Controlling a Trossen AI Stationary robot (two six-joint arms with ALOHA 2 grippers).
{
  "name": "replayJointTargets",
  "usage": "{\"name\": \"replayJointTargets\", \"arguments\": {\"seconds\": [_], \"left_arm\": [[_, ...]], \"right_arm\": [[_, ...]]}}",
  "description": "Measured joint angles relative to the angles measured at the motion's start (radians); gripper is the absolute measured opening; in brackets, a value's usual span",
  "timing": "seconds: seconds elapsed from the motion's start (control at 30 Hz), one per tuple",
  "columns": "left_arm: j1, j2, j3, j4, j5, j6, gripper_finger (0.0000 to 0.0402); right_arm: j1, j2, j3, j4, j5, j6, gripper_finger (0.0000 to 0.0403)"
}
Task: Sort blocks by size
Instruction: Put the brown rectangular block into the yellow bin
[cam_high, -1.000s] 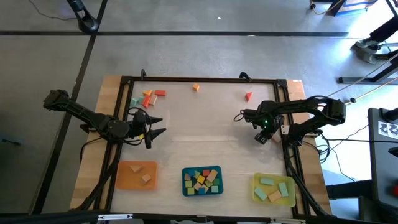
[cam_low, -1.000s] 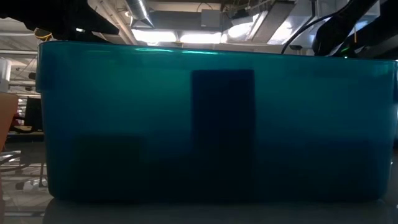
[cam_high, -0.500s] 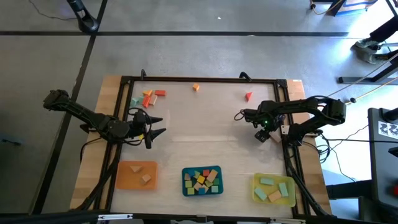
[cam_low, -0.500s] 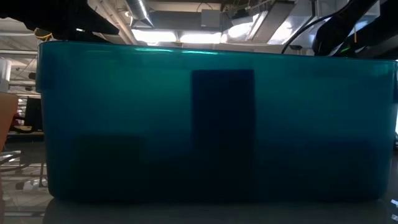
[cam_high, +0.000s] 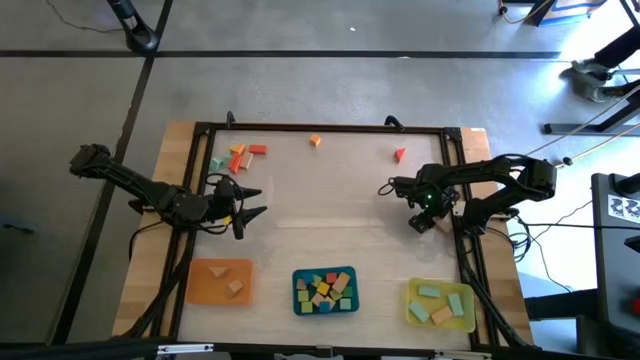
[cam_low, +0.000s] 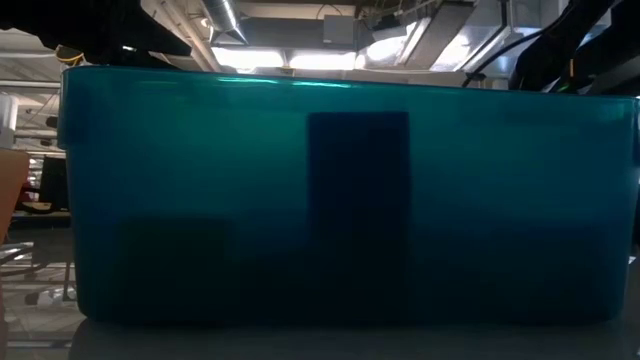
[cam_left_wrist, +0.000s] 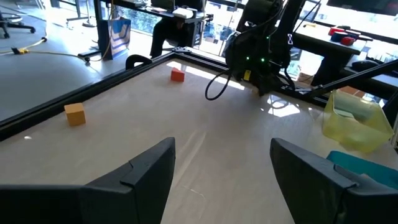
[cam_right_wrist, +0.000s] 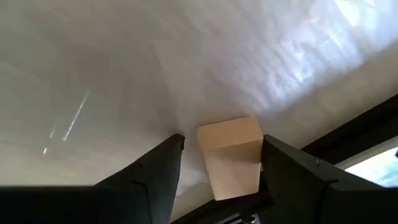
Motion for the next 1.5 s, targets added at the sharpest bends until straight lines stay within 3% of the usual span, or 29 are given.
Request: {"name": "replayJointTargets", "arguments": {"seconds": [0.27, 0.97, 1.17, 1.5], "left_arm": [[0.0, 0.0, 0.0, 0.0, 0.0, 0.001, 0.025], [0.0, 0.0, 0.0, 0.002, 0.0, 0.001, 0.025], [0.0, 0.0, 0.0, 0.002, 0.0, 0.001, 0.025], [0.0, 0.0, 0.0, 0.002, 0.0, -0.001, 0.025]], "right_arm": [[0.001, 0.002, -0.002, 0.003, -0.014, -0.048, 0.0124], [0.013, -0.138, 0.218, -0.027, 0.015, -0.073, 0.013], [0.107, -0.181, 0.351, -0.064, 0.051, -0.024, 0.013], [0.402, -0.189, 0.569, -0.083, 0.113, 0.129, 0.0131]]}}
